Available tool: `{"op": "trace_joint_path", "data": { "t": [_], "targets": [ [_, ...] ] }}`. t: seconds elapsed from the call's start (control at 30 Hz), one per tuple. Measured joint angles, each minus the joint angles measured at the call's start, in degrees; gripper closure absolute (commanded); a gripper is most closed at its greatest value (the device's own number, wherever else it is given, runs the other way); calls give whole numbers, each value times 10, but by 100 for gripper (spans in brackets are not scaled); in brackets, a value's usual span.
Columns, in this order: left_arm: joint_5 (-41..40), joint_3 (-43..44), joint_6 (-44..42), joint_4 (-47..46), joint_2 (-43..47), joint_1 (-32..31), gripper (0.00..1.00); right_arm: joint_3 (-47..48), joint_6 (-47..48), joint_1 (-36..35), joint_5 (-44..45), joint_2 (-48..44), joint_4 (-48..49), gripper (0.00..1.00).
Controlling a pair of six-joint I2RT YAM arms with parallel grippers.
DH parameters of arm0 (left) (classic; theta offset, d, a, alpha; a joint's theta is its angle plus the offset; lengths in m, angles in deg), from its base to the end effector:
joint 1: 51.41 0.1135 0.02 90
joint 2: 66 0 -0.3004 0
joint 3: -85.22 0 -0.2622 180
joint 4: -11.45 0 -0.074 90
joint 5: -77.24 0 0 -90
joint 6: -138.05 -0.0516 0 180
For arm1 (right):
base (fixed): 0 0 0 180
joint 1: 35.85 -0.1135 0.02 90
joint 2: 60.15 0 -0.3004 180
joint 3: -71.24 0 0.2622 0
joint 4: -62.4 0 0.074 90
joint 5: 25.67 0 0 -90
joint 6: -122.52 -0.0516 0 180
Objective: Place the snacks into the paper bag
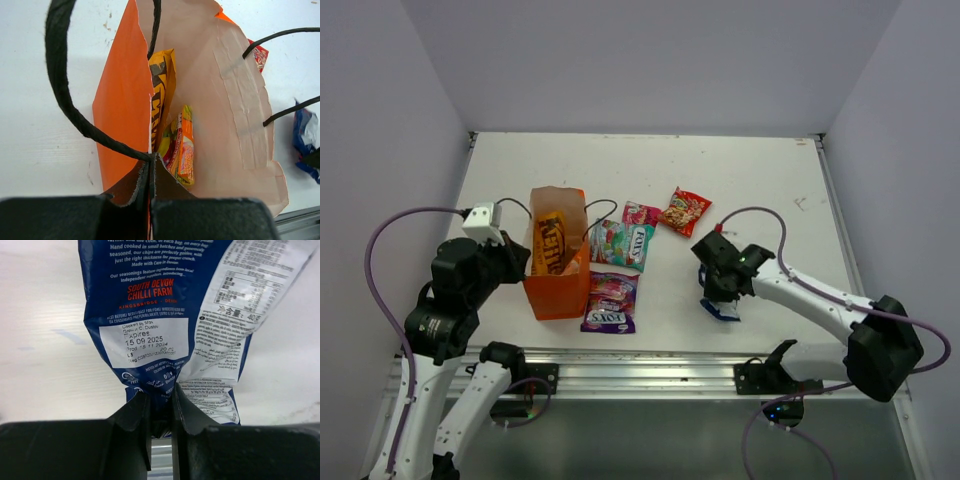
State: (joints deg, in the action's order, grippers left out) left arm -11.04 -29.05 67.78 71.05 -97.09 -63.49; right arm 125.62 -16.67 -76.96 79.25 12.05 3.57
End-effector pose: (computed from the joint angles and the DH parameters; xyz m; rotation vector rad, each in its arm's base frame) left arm 0.0900 -0.0208 0.3647 -0.1159 2.0238 -0.3834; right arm 0.1642 0.1257 0.1988 0.2396 2.7840 -0.0262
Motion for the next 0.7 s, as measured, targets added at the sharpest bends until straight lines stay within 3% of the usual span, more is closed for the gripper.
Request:
{"op": "trace_joint_path", "data": {
  "t": [0.1, 0.23, 0.3, 0.43, 0.53, 0.7],
  "targets": [
    [0, 0, 0, 0, 0, 0, 100, 137, 47, -16, -15, 6, -9, 100],
    [0, 0, 0, 0, 0, 0, 100, 426, 121, -51, -54, 74, 24, 100],
    [-1, 0, 0, 0, -1, 0, 100, 574, 150, -70, -101, 124, 72, 100],
    [-5, 1, 0, 0, -6, 0, 100, 763, 158, -99, -211, 213, 127, 100],
    [-8, 2, 0, 0, -11, 0, 100, 834, 143, -121, -292, 291, 178, 100],
    [-13, 5, 0, 0, -17, 0, 100, 777, 95, -158, -370, 374, 220, 100]
  ]
}}
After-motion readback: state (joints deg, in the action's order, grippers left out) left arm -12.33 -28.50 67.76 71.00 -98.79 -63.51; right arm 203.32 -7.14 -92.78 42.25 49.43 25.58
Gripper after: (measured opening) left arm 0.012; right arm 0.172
